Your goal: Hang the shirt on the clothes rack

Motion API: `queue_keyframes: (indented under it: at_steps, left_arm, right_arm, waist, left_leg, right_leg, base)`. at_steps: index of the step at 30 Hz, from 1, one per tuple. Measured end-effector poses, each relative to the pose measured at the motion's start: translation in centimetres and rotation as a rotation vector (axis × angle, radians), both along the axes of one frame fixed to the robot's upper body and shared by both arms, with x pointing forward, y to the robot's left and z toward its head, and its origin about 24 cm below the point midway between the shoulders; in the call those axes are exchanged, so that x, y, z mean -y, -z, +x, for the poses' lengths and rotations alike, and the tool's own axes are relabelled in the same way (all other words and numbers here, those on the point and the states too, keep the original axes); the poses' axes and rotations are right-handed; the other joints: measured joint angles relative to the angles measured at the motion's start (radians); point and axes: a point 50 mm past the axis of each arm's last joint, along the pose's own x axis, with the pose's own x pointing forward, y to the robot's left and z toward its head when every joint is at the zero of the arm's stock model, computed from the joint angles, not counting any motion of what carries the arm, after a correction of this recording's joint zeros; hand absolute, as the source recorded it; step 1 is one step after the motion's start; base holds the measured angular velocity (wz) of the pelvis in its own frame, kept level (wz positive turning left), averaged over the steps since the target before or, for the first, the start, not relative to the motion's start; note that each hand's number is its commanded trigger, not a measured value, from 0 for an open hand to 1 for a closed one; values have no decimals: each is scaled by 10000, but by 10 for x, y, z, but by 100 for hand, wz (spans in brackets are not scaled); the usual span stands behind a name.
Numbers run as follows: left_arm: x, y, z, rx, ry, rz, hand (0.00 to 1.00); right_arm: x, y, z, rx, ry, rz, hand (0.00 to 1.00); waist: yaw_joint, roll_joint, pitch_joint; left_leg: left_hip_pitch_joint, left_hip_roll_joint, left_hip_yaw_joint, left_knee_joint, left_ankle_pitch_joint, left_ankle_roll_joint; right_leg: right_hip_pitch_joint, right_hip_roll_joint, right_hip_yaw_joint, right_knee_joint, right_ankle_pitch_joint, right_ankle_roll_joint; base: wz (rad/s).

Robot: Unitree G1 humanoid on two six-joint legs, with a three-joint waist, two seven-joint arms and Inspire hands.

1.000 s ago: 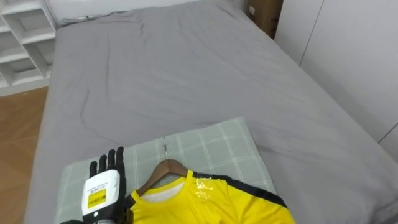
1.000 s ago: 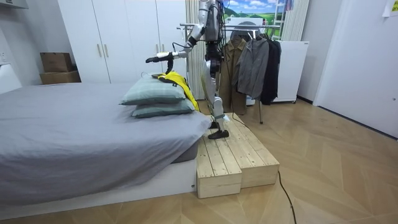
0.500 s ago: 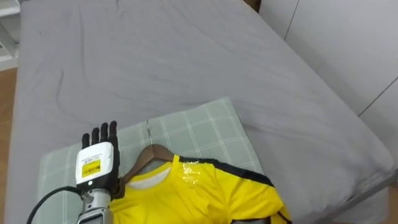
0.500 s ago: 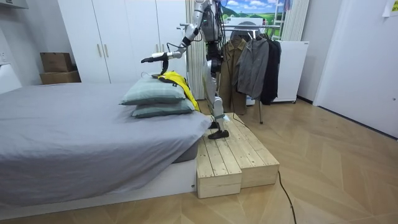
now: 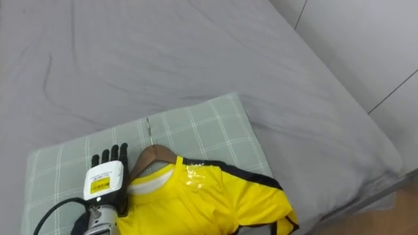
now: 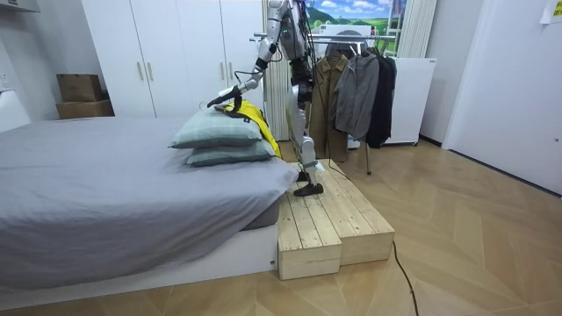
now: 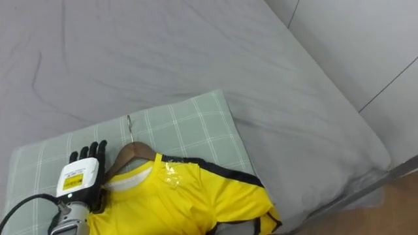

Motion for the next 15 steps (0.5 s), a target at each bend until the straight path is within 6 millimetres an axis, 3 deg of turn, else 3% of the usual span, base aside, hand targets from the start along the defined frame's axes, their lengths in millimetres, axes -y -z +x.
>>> queue_keyframes:
  at_steps: [10,12,15]
  left_arm:
    - [1,7,-3,-1144,-200,-887,0]
    - [-2,11,-8,-1355,-430,-1236,0]
    - [-5,13,-11,-1479,-698,-1594,0]
  right_arm:
    - [-1,-1,3,258,-455,88,0]
    - [2,-1,0,177,-431,38,0]
    - [6,-1,-2,114,-445,-94,0]
  waist:
    - [277,33,-38]
    - [290,74,-135]
    - [427,110,-159]
  left_leg:
    - [313,4,27,-50,1,-1]
    - [343,4,27,-43,1,-1]
    - [353,4,26,-44,1,-1]
  right_leg:
    - [318,-22,-328,-43,0,0]
    - [351,-27,-339,-46,0,0]
    - [349,-32,-314,-46,0,0]
  base:
    - [1]
    - [0]
    - [0]
